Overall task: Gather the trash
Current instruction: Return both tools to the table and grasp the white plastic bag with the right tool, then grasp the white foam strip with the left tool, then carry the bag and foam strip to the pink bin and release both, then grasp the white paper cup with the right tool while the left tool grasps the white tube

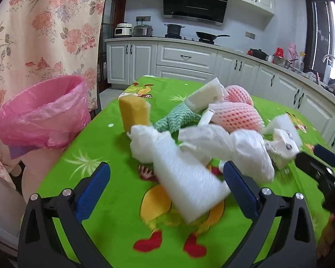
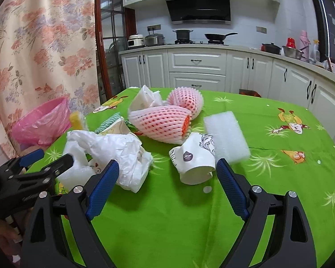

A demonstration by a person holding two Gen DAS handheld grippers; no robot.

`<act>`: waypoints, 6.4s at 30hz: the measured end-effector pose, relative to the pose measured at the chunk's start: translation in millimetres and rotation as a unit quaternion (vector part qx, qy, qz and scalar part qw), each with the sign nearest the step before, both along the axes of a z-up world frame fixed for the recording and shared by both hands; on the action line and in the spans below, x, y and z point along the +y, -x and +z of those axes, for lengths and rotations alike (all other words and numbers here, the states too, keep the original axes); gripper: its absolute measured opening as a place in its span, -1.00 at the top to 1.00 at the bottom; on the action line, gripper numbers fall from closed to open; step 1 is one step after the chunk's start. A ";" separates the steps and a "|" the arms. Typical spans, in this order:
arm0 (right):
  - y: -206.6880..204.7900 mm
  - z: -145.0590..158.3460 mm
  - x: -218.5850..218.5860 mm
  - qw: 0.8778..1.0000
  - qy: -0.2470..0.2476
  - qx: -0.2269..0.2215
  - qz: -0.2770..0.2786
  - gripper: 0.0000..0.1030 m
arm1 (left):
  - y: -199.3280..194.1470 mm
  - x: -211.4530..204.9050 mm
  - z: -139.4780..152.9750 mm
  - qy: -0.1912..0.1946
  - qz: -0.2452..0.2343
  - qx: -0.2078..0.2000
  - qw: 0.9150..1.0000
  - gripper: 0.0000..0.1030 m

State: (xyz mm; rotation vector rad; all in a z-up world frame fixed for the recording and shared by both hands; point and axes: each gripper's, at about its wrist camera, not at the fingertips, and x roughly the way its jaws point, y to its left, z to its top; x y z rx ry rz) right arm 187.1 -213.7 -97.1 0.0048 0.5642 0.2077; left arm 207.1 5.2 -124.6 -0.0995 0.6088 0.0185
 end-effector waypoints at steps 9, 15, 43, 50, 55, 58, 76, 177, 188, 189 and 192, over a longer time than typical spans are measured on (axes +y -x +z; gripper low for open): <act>-5.5 -1.7 -0.7 1.000 -0.013 0.007 -0.002 -0.61 | -4.8 -13.3 -8.4 -0.029 -0.043 0.008 0.999 -0.16; -9.8 -8.4 23.2 0.999 -0.002 0.021 0.033 -0.61 | 11.8 -9.3 -2.5 -0.047 -0.075 -0.006 0.996 0.18; -20.9 -21.6 56.5 0.995 0.010 0.057 0.084 0.33 | 53.2 46.3 -7.7 -0.020 -0.035 0.012 0.999 -0.41; -4.8 -13.3 56.3 0.995 0.007 0.040 0.088 0.33 | 77.3 26.3 14.9 -0.023 -0.085 -0.033 0.996 -0.42; 10.3 -8.3 44.3 0.997 0.007 0.029 0.075 0.33 | 81.7 8.9 3.8 -0.026 -0.109 -0.024 0.993 -0.42; 16.3 -9.4 35.7 0.997 0.008 0.031 0.068 0.33 | 74.9 -0.5 -4.1 -0.045 -0.108 -0.028 0.993 -0.41; 24.2 -9.9 41.9 0.997 0.008 0.031 0.076 0.33 | 76.8 -1.0 -8.1 -0.091 -0.111 -0.065 0.988 0.72; -43.8 8.8 0.5 0.999 -0.030 0.006 0.023 -0.35 | -27.3 9.9 17.0 -0.027 -0.051 -0.048 0.997 -0.90; -53.8 -13.6 -29.1 0.998 -0.023 0.051 -0.010 -0.35 | -58.7 -33.7 3.5 -0.053 -0.100 -0.026 0.993 -0.90; -56.7 -16.5 -27.8 0.998 -0.025 0.058 -0.006 -0.35 | -61.8 -35.7 2.4 -0.055 -0.103 -0.023 0.993 -0.90; -62.1 -21.4 -19.6 0.998 -0.012 0.066 -0.001 -0.35 | -72.9 -41.1 1.1 -0.066 -0.110 -0.018 0.992 -0.86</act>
